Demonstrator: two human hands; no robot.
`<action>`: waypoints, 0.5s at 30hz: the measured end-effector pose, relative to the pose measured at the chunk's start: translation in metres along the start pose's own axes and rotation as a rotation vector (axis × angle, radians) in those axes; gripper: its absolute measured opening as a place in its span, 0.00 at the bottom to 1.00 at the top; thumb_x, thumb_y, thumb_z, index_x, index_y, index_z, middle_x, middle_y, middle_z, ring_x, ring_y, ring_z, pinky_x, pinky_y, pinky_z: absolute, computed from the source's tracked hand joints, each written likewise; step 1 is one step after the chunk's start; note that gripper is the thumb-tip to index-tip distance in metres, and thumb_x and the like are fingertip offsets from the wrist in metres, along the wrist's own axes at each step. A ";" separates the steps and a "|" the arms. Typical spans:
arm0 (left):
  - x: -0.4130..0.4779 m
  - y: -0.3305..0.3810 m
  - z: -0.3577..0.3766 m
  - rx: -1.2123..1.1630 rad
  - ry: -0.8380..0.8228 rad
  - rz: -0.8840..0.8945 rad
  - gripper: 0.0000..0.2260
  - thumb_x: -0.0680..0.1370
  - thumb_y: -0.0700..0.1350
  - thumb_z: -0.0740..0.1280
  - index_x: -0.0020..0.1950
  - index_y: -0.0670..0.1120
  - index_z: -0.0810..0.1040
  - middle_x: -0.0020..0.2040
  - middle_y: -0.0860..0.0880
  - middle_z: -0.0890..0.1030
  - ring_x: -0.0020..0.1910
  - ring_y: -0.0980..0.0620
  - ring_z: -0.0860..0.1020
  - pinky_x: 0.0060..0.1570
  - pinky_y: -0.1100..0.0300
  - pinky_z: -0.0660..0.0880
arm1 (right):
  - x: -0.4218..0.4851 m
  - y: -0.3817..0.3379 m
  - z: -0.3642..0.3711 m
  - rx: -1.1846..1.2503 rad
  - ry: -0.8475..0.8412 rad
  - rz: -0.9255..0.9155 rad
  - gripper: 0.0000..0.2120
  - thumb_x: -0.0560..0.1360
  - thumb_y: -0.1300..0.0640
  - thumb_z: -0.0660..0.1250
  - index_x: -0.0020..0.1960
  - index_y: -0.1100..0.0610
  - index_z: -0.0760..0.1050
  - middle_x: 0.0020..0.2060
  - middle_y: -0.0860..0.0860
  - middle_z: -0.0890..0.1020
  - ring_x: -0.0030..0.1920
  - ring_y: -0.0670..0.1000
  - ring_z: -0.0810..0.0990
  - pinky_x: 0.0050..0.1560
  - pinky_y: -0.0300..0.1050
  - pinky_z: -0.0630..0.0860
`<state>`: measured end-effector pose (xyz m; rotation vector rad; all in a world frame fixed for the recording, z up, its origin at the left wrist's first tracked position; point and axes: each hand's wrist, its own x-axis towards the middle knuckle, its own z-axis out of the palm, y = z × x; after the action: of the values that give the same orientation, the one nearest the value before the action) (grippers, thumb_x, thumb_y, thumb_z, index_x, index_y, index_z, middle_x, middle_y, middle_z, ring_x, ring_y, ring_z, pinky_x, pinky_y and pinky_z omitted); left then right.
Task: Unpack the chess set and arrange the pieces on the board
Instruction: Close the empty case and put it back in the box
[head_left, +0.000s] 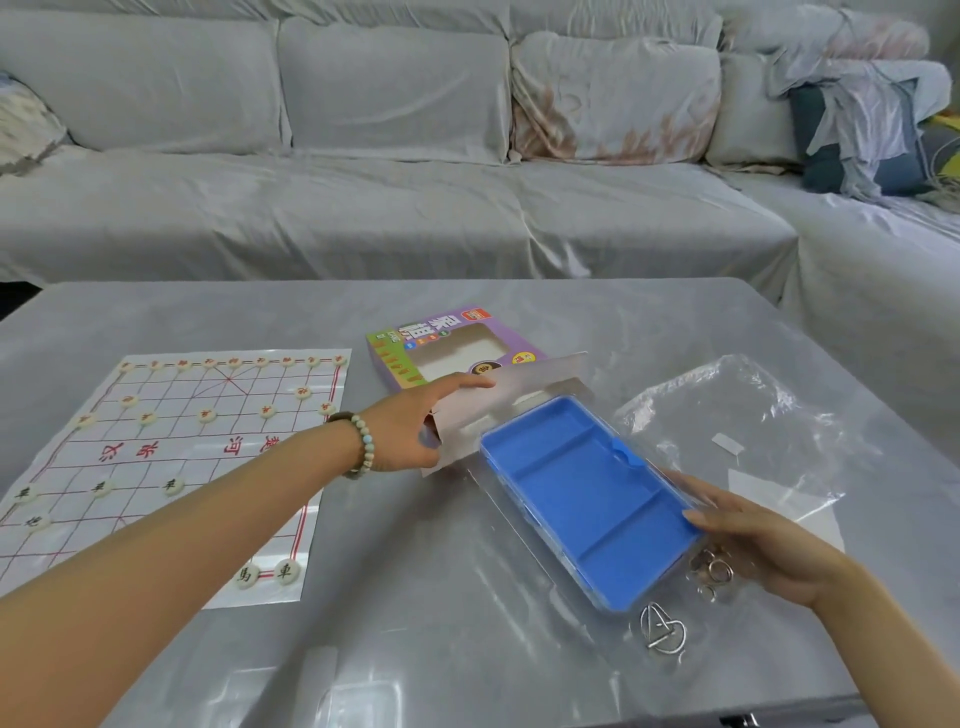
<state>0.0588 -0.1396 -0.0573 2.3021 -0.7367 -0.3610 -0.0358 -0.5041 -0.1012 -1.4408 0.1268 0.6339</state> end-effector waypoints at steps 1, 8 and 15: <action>0.000 0.001 0.001 0.010 0.003 0.010 0.40 0.64 0.36 0.66 0.64 0.72 0.58 0.67 0.57 0.67 0.55 0.40 0.75 0.51 0.43 0.75 | -0.001 0.000 0.002 -0.010 0.008 -0.007 0.33 0.63 0.53 0.74 0.67 0.45 0.71 0.62 0.57 0.77 0.57 0.67 0.73 0.44 0.50 0.77; 0.003 0.006 0.006 -0.040 0.053 0.058 0.34 0.69 0.39 0.71 0.65 0.67 0.60 0.66 0.61 0.65 0.55 0.54 0.72 0.53 0.64 0.74 | -0.008 0.000 0.013 -0.061 0.047 -0.075 0.29 0.70 0.56 0.73 0.69 0.46 0.68 0.60 0.52 0.79 0.59 0.58 0.79 0.53 0.50 0.79; 0.007 0.002 0.025 -0.117 0.335 0.082 0.17 0.79 0.46 0.61 0.65 0.63 0.67 0.60 0.66 0.73 0.60 0.63 0.71 0.53 0.74 0.68 | -0.009 -0.009 0.019 -0.031 0.039 -0.071 0.28 0.73 0.59 0.71 0.67 0.38 0.68 0.60 0.55 0.80 0.59 0.58 0.79 0.58 0.53 0.75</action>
<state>0.0525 -0.1583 -0.0739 2.1412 -0.6195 0.0211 -0.0445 -0.4895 -0.0866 -1.4820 0.0958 0.5516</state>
